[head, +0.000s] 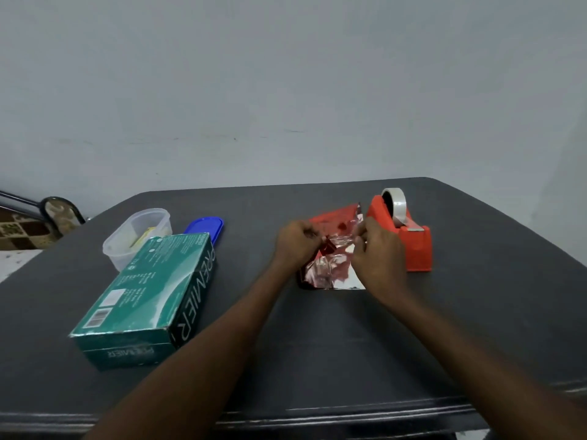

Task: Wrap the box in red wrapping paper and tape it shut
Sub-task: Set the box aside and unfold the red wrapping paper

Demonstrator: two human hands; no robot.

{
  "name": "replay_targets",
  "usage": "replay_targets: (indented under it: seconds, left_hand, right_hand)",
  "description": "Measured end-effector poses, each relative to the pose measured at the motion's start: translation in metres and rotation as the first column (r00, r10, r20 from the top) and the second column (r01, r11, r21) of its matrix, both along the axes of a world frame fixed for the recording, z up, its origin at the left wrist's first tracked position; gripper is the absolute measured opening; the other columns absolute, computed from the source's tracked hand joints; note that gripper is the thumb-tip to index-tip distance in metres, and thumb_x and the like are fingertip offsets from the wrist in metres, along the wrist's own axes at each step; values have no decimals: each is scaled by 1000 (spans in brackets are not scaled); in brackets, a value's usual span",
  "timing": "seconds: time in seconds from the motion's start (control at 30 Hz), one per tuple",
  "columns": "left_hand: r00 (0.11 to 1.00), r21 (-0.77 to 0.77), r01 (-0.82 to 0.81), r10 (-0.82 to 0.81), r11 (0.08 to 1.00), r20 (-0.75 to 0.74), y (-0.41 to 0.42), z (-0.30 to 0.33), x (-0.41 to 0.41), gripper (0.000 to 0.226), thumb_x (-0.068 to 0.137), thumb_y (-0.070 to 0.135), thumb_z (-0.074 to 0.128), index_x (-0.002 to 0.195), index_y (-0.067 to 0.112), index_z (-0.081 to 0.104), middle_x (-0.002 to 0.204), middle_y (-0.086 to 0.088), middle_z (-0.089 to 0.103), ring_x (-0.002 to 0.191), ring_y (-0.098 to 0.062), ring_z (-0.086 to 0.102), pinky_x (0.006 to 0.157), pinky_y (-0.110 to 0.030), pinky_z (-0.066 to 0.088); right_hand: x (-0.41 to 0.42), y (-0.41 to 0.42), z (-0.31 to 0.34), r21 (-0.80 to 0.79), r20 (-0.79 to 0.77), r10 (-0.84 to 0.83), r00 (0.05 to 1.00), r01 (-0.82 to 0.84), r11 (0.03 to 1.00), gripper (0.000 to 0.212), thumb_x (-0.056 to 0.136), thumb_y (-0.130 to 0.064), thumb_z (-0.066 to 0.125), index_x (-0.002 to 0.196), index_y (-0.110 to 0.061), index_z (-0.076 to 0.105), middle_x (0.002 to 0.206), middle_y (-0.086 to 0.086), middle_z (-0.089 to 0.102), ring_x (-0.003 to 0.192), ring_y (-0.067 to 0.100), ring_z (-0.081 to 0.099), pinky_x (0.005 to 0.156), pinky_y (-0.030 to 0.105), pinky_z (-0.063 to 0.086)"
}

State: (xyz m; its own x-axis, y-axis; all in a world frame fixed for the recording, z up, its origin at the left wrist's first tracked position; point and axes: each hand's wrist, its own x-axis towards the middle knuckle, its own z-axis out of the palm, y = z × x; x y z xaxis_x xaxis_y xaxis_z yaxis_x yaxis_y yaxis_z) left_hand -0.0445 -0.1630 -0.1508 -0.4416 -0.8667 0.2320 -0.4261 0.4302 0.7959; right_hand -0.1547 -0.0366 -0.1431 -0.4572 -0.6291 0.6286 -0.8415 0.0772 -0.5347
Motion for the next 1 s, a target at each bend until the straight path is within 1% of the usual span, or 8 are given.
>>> replay_targets:
  seconds: [0.17,0.37,0.47,0.57,0.67,0.77,0.87,1.0]
  left_hand:
    - [843,378,41,171,925,-510,-2,20,28,10,92,3,64,100,-1,69,79,-9,69,62,-12,66,63,-26,60]
    - [761,619,-87,453,780,-465,-5,31,63,21,93,3,58,113,3,64,103,-15,71,77,-20,66,66,-28,59]
    - [623,283,-524,588,804,-516,3,61,69,22,95,8,48,109,16,63,102,0,67,90,-17,62,68,-21,47]
    - [684,-294,-547,216,784,-697,26,101,54,29,88,-2,45,103,14,64,98,2,64,88,-10,59,75,-18,44]
    - [987,-528,-93,10,844,-159,30,95,26,26,87,4,46,91,14,70,87,0,70,74,-14,59,72,-28,49]
    - [854,-428,116,130,896,504,5,52,20,29,87,4,51,108,9,69,109,-13,69,99,-29,64,84,-41,54]
    - [767,-389,138,150,911,623,-16,16,34,57,87,6,55,142,12,43,138,-18,48,124,-36,50,95,-50,49]
    - [727,-405,126,194,905,659,-27,0,46,72,89,30,61,151,13,26,150,-21,33,138,-40,30,112,-54,28]
  right_hand:
    - [26,-22,-8,132,30,28,999,-31,991,20,85,-2,54,103,-8,57,85,12,68,81,36,64,65,35,41]
    - [35,-42,-19,428,-196,43,980,46,903,44,85,-36,65,122,-14,59,113,12,69,104,34,65,79,36,50]
    - [32,-43,-23,415,-266,68,961,51,908,31,84,-32,67,109,-14,67,107,11,68,96,32,66,67,30,41]
    - [30,-46,-25,418,-300,67,951,68,906,27,82,-32,68,104,-16,67,103,10,68,93,31,66,66,31,44]
    - [27,-48,-26,438,-298,69,952,72,896,25,81,-33,68,100,-17,68,99,10,68,92,31,67,69,34,48]
    - [22,-45,-25,424,-291,66,954,67,903,16,79,-28,68,89,-16,67,95,8,70,91,32,67,65,32,43]
    - [17,-41,-18,471,-310,58,949,100,877,14,79,-21,65,91,-13,66,99,11,71,95,33,67,70,33,47]
    - [10,-40,0,471,-457,53,888,190,861,5,80,-13,62,78,-15,58,88,10,69,82,31,67,60,31,38]
